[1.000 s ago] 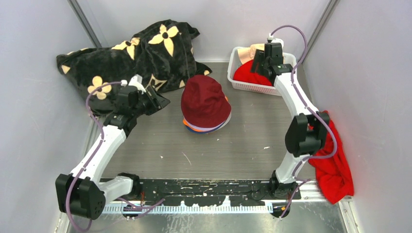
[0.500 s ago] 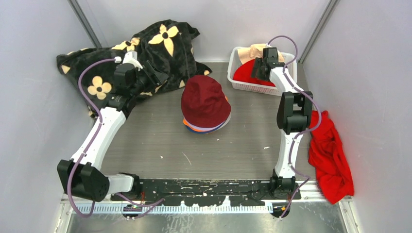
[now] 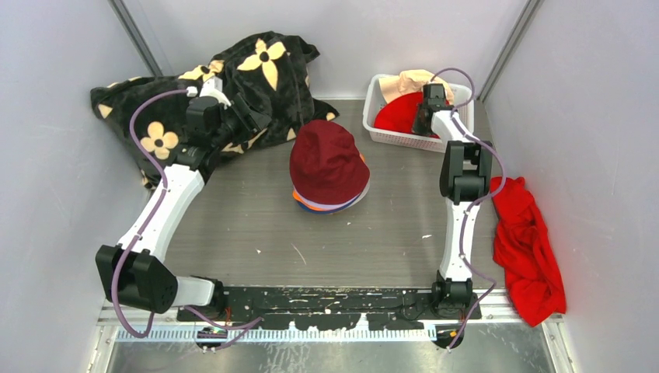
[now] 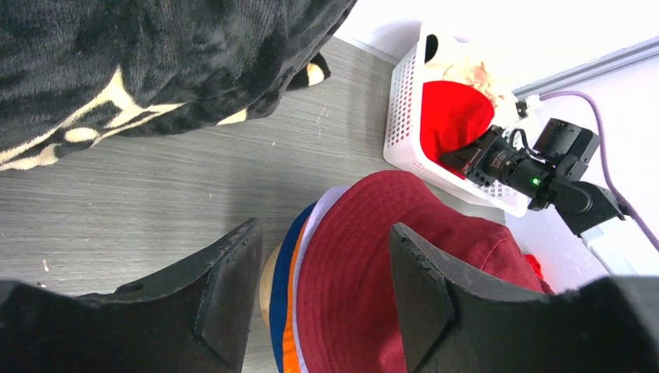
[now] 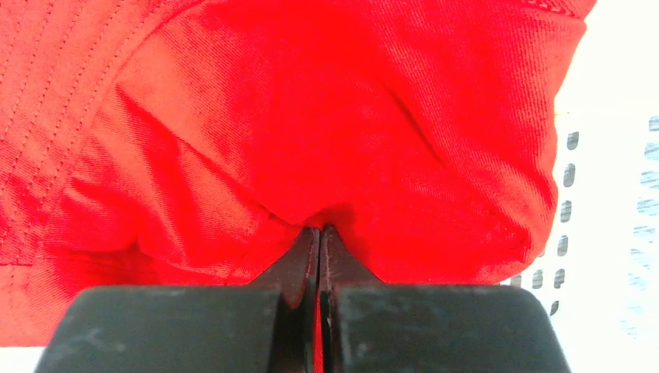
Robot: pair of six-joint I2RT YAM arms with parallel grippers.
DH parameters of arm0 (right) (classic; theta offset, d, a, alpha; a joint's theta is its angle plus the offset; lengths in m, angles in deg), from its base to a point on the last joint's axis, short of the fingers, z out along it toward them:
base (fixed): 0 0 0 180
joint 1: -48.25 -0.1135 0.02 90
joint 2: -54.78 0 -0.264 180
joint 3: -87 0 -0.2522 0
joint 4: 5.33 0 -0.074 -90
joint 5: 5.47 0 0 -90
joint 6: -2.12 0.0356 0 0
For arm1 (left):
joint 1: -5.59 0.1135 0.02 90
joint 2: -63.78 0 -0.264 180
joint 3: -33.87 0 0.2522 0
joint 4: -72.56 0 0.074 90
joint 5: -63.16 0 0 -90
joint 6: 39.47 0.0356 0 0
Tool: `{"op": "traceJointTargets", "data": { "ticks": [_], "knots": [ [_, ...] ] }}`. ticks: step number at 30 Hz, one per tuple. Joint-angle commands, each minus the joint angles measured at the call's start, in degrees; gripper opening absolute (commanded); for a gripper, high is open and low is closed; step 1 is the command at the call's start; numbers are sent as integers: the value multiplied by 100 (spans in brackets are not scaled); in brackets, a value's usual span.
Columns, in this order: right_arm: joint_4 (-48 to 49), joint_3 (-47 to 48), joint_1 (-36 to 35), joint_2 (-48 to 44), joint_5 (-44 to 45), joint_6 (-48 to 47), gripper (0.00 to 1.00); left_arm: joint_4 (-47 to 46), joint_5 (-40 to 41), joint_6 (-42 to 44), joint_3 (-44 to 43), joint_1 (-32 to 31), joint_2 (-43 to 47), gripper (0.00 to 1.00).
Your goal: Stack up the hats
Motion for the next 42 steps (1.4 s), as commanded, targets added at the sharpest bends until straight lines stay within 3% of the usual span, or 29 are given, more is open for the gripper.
{"op": "traceJointTargets", "data": {
  "ticks": [1,5,14,27,42],
  "knots": [
    [439,-292,-3,-628,303,36,1,-327,-94,79,-332,-21,-53,61],
    [965,-583,-5,-1669,397,-45,1,-381,-157,49,-358,-25,-38,61],
    [480,318,-5,-2713,84,-251,1,-518,-256,-27,-349,-73,126,61],
    [968,-464,-80,-4278,-763,-259,1,-759,-642,105,-658,-166,147,61],
    [125,37,-1170,-5570,-1779,-272,1,-355,-646,291,-718,-200,684,61]
  ]
}}
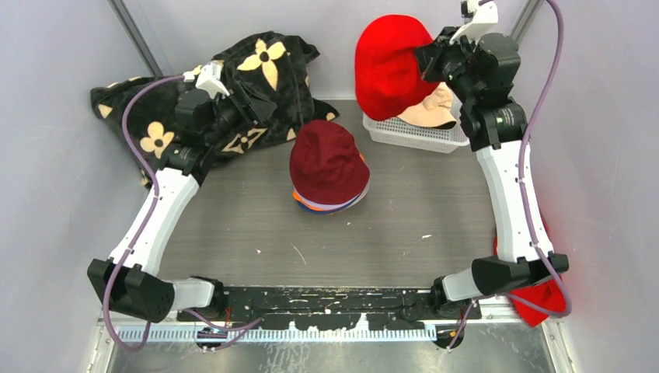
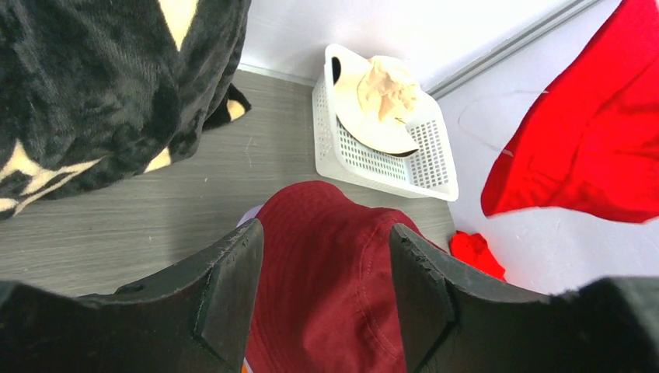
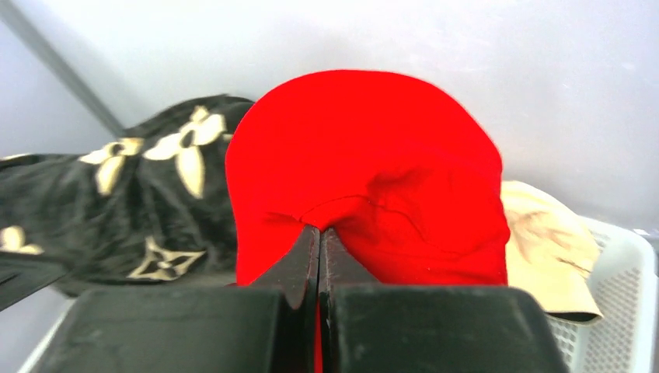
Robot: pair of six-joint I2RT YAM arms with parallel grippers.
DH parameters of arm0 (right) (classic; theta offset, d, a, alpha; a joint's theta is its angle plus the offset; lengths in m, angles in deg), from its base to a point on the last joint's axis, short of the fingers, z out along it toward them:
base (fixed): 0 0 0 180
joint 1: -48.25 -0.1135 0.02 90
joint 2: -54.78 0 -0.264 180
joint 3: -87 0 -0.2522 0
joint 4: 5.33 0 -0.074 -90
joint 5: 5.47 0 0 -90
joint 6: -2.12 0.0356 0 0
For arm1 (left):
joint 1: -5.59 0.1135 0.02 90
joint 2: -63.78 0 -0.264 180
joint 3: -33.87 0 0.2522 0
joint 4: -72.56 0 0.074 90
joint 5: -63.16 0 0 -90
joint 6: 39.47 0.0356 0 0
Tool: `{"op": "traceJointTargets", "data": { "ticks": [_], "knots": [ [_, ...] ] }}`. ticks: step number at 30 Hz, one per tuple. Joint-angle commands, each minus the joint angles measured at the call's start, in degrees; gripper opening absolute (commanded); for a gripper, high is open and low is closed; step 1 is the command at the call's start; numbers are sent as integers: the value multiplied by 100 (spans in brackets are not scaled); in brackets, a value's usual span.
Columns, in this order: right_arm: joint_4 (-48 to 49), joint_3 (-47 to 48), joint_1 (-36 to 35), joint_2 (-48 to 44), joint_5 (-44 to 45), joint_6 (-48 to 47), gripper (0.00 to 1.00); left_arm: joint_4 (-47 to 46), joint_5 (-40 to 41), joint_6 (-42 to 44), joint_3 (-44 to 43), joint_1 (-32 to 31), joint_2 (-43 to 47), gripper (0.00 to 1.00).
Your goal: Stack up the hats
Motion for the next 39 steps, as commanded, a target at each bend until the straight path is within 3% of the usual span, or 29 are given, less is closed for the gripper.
{"op": "traceJointTargets", "data": {
  "ticks": [1,16,28,39],
  "knots": [
    [-298,560,-369,-361,-473,-67,1,56,-56,203,-255,-21,546,61],
    [-815,39,-1046,-976,-1415,-12,1,851,178,325,188,-18,1795,61],
    [-595,-728,-1830,-809,-1115,-73,1,1036,244,387,445,-15,2109,61],
    [-528,-432,-2590,-45,-437,-251,1,972,276,431,617,-14,2109,61]
  ]
}}
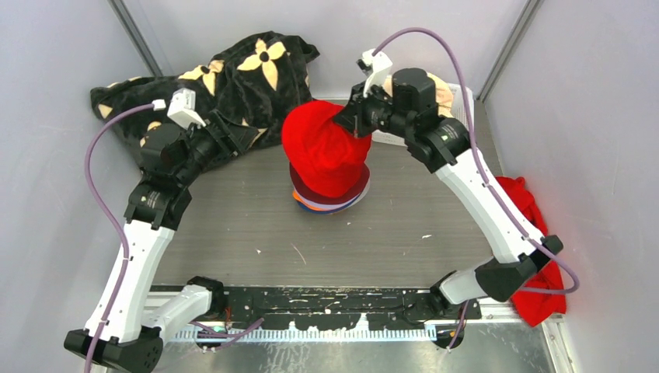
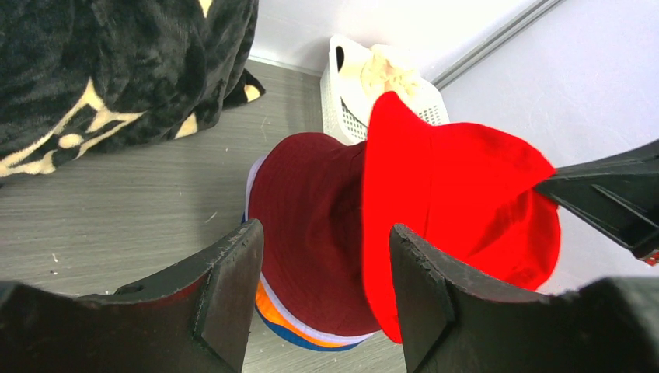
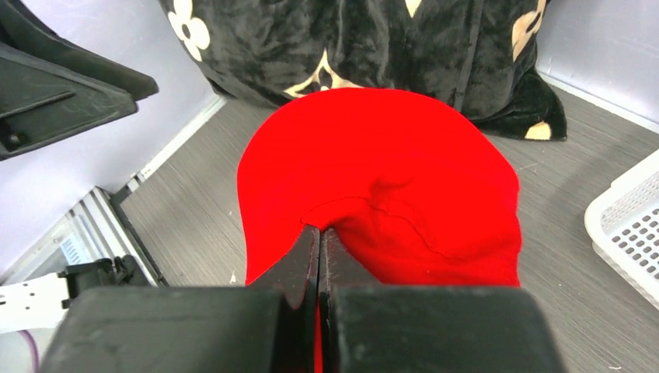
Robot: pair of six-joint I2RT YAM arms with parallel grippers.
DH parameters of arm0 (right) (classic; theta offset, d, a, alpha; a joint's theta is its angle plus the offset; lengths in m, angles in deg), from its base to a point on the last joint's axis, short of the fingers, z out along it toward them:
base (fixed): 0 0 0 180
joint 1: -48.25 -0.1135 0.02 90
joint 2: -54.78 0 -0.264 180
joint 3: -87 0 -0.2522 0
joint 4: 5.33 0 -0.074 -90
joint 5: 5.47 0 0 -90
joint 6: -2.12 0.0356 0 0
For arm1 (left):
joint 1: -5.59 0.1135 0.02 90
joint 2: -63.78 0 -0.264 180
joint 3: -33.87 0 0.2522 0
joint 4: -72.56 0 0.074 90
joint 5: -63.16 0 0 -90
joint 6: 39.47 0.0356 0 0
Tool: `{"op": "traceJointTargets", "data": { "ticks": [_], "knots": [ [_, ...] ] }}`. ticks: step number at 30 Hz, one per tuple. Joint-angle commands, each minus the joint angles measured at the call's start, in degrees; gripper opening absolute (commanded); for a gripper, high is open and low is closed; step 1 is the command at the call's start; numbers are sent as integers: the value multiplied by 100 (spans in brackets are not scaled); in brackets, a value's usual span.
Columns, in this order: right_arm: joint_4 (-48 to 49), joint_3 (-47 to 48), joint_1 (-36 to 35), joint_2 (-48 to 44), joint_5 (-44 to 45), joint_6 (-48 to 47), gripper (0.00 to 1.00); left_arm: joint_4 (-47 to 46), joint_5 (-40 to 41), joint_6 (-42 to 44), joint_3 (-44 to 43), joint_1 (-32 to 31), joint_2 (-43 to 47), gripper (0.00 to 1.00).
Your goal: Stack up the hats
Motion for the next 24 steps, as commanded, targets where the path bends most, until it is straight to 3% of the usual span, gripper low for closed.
{"op": "traceJointTargets", "data": {
  "ticks": [1,16,19,24],
  "knots": [
    [367,388,-214,288,422,-185,1,-182,24,97,27,-15,110,61],
    [378,1070,-444,1269,442,-221,3,-659,-161,46,530,-14,-137,61],
    [414,969,-578,1287,395,-211,18,-978,-153,7,709,-17,-231,61],
    [970,412,-646,837,467,-88,54,-1498,-230,-89,916,-11,-481,61]
  ]
}}
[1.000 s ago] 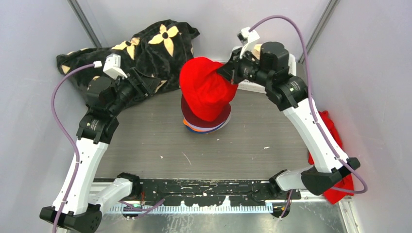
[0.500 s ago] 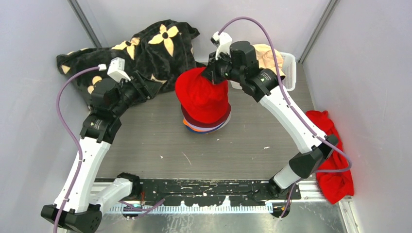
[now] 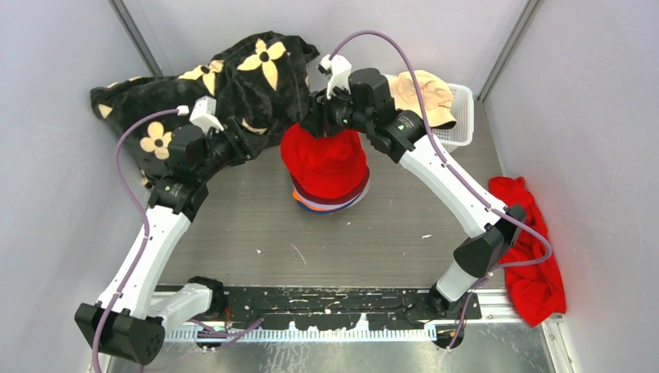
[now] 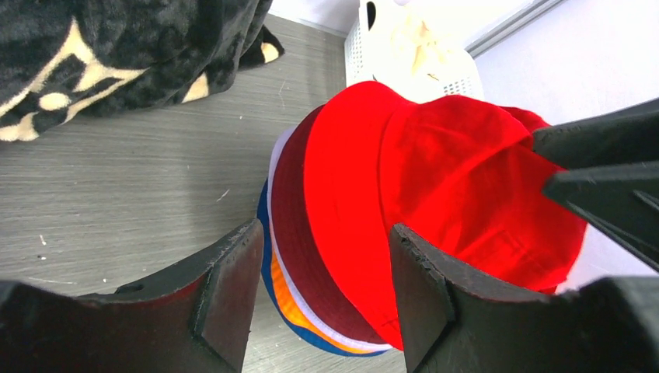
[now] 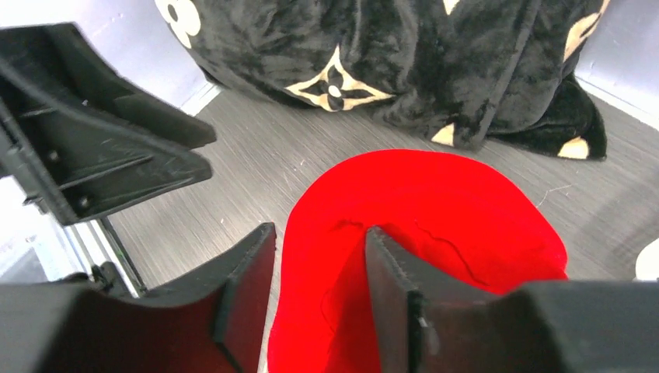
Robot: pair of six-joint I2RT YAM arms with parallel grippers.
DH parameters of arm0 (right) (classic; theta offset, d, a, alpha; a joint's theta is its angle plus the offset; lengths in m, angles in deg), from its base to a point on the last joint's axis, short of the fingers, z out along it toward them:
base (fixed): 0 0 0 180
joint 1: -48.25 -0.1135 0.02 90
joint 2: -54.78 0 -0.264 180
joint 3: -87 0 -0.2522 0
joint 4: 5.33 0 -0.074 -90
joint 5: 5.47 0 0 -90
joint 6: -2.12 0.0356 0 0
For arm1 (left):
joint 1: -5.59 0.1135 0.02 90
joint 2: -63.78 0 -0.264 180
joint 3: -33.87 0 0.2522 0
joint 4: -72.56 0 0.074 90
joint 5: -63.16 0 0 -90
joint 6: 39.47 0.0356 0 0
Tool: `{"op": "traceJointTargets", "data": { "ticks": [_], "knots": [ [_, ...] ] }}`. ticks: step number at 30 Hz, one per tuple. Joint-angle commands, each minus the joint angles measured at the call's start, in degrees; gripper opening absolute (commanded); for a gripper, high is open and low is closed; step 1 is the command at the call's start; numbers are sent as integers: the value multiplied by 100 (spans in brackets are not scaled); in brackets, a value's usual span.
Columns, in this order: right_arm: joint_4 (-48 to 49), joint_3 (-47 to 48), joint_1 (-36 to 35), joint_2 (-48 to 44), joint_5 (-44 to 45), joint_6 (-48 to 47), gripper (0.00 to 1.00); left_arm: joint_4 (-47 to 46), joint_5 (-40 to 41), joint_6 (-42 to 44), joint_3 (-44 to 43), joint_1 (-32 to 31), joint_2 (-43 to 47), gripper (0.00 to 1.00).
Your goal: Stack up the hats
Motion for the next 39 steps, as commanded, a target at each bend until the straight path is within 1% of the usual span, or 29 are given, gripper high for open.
{"op": "traceJointTargets", "data": {
  "ticks": [1,2,4,8,12,16,23,27,28,32,37,39],
  "knots": [
    [911,-396,-68,-668,124,65,60,-916,-170,-93,108,-18,-151,61],
    [1011,-472,-68,-842,250,55,63,-984,-196,-112,132,-19,-205,61],
    [1079,-526,-67,-1052,552,-10,67,-1110,-274,-163,186,-17,-321,61],
    [1007,-629,-58,-1391,1480,-103,70,-1665,-463,-386,520,-18,-474,61],
    [1015,-1025,20,-1784,2493,-77,73,-2276,-776,-581,834,-15,-595,61],
    [850,-1426,272,-2082,3066,12,74,-2731,-1142,-720,1053,-19,-708,61],
    [992,-2724,1209,-2507,2584,479,74,-3799,-1678,-1188,1527,22,-932,61],
    [1086,-3196,1445,-2552,2438,562,74,-4120,-1829,-1383,1640,84,-1056,61],
    [1126,-3288,1485,-2566,2285,584,74,-4236,-1867,-1454,1680,98,-1089,61],
    [1297,-3540,1608,-2530,2025,637,74,-4972,-2032,-1831,1933,209,-1271,60],
    [1414,-3723,1696,-2444,1879,672,74,-5434,-2138,-2027,2115,288,-1454,54],
    [1449,-3775,1716,-2429,1837,690,74,-5561,-2134,-2049,2179,299,-1455,46]
  ]
}}
